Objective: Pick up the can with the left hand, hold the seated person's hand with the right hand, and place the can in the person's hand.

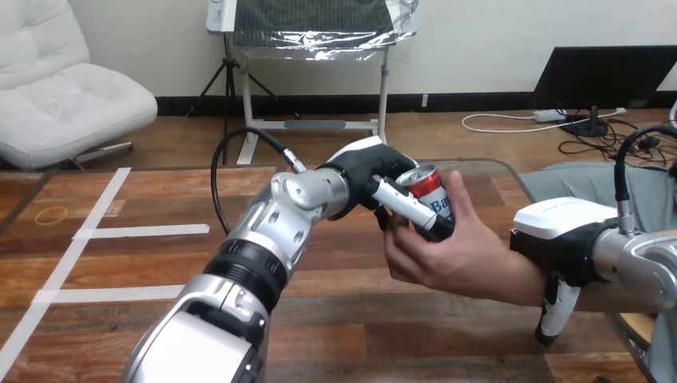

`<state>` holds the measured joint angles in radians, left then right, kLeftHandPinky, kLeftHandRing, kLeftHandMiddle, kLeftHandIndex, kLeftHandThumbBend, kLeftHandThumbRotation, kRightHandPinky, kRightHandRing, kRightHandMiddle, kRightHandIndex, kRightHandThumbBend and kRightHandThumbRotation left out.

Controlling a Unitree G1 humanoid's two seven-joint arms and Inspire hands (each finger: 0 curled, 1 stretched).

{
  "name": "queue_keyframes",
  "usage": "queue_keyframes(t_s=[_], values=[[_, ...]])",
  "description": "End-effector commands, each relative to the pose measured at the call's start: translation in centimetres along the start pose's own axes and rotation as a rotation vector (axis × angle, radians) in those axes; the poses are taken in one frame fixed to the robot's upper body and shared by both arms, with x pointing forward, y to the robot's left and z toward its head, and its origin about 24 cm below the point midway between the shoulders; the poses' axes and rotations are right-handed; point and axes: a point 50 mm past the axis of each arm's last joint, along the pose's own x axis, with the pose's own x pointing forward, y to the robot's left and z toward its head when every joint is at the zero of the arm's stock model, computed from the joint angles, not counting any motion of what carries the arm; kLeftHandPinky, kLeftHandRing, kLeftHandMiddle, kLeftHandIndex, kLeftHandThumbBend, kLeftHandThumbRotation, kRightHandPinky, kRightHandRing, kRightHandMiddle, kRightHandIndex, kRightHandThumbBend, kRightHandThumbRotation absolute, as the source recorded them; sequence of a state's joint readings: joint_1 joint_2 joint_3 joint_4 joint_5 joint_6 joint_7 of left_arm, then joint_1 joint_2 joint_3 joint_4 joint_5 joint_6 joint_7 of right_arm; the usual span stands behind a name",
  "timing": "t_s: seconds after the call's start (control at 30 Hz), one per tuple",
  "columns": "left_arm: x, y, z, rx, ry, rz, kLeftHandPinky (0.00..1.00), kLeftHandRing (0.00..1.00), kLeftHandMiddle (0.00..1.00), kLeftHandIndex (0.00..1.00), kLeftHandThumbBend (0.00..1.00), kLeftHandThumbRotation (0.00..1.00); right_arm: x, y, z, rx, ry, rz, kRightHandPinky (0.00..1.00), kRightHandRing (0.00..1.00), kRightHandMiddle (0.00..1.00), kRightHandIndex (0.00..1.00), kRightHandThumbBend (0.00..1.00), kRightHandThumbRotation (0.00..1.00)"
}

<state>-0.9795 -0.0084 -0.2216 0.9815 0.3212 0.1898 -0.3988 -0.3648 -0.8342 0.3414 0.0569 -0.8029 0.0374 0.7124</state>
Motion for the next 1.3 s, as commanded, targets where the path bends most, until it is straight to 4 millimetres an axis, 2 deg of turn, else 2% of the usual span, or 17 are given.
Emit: queue_keyframes(t_s=[0.0, 0.57, 0.97, 1.27], values=[[-1.2, 0.7, 12.4, 0.116, -0.317, -0.029, 0.29, 0.34, 0.41, 0.46, 0.69, 0.0, -3.1, -7.5, -1.6, -0.014, 0.048, -0.297, 0.15, 0.22, 0.31, 0.34, 0.77, 0.0], [-1.6, 1.1, 12.8, 0.143, -0.32, -0.029, 0.32, 0.38, 0.43, 0.46, 0.65, 0.0, -2.9, -7.2, -1.8, -0.039, 0.045, -0.3, 0.16, 0.23, 0.32, 0.37, 0.76, 0.0], [-1.5, 1.5, 12.2, 0.153, -0.311, -0.016, 0.32, 0.37, 0.42, 0.46, 0.66, 0.0, -2.7, -7.1, -1.8, -0.066, 0.047, -0.29, 0.21, 0.28, 0.38, 0.49, 0.77, 0.0], [-1.6, 1.7, 11.9, 0.15, -0.308, -0.026, 0.31, 0.36, 0.41, 0.46, 0.65, 0.0, -2.7, -7.0, -1.8, -0.112, 0.066, -0.282, 0.33, 0.43, 0.52, 0.57, 0.79, 0.12]])
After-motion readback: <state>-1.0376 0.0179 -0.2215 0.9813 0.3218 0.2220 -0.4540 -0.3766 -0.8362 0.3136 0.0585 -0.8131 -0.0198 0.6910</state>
